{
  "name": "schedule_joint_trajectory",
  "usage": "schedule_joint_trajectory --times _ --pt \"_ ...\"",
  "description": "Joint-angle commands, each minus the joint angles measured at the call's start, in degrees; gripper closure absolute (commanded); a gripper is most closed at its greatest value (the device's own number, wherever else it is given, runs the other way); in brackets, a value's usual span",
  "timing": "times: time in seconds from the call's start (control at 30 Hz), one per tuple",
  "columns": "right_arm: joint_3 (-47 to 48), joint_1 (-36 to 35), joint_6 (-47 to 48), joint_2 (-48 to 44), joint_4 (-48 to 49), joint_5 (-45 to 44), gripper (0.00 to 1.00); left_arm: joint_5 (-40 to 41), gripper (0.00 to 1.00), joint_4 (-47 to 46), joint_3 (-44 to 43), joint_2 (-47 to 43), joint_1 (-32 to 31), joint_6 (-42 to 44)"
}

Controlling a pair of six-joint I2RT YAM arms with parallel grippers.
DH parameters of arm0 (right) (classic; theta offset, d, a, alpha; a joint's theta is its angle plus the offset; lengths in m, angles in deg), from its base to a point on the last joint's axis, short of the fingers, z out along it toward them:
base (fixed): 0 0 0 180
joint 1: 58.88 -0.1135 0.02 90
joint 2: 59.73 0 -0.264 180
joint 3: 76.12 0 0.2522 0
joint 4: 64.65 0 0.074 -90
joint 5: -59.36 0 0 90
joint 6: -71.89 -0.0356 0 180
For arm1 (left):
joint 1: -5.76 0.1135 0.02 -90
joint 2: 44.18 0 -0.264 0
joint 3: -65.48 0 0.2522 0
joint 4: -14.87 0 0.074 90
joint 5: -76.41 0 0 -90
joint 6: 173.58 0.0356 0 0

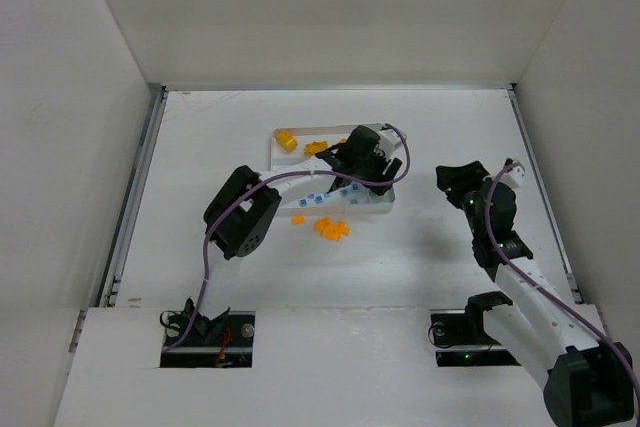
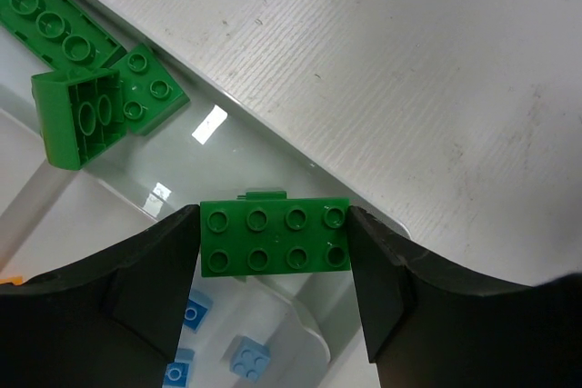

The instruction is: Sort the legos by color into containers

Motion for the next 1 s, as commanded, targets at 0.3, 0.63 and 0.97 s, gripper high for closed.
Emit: schedule_joint_trajectory --times 0.3,0.63,0.97 --pt "0.11 0.02 0.11 0.16 3.50 0.22 0.40 -0.49 0.39 2.00 -6.44 2.55 0.95 4.71" --pt "0.11 0.02 0.20 -0.10 3.50 0.13 0.40 0.48 0.37 3.49 -11.63 5.19 2.01 7.97" --pt "0.11 -0.06 0.38 0.34 3.85 0.13 0.40 5.22 0.17 1.31 -9.18 1.16 1.22 10.17"
